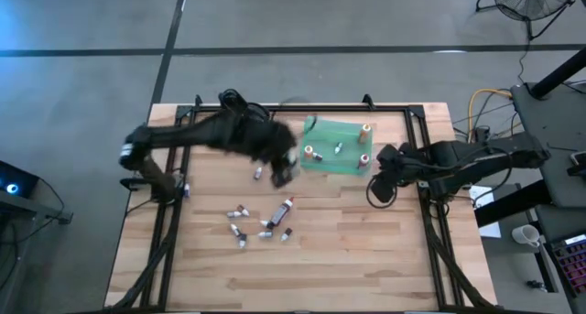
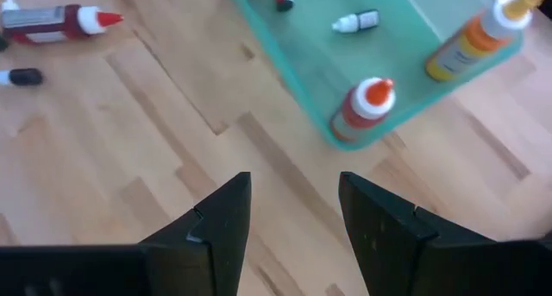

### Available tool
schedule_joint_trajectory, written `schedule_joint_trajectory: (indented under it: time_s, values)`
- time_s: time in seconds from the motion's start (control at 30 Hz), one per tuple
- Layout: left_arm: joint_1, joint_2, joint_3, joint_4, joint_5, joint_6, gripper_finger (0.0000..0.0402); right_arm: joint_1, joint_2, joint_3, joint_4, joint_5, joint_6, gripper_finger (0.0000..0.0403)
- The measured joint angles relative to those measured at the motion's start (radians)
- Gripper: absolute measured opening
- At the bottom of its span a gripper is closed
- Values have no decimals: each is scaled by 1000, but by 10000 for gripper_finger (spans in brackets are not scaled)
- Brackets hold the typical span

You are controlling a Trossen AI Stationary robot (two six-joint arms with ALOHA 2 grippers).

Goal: Pick & Place food coloring
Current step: Put the large green food coloring bottle into the green bin

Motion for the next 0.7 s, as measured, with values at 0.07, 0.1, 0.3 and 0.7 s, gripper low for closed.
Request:
schedule_joint_trajectory:
  time_s: [0.07, 0.1, 0.3, 0.7]
  values:
    - [73, 73, 114, -17, 8, 69, 92, -1, -14, -10, 2, 27, 20, 169]
    - [107, 110, 164, -22, 15, 100, 92, -1, -19, -12, 1, 42, 30, 169]
    - [274, 327, 408, -41, 93, 277, 92, 0, -20, 4, 4, 76, 62, 169]
    - [380, 606, 478, 1, 66, 440, 92, -1, -15, 10, 2, 185, 217, 169]
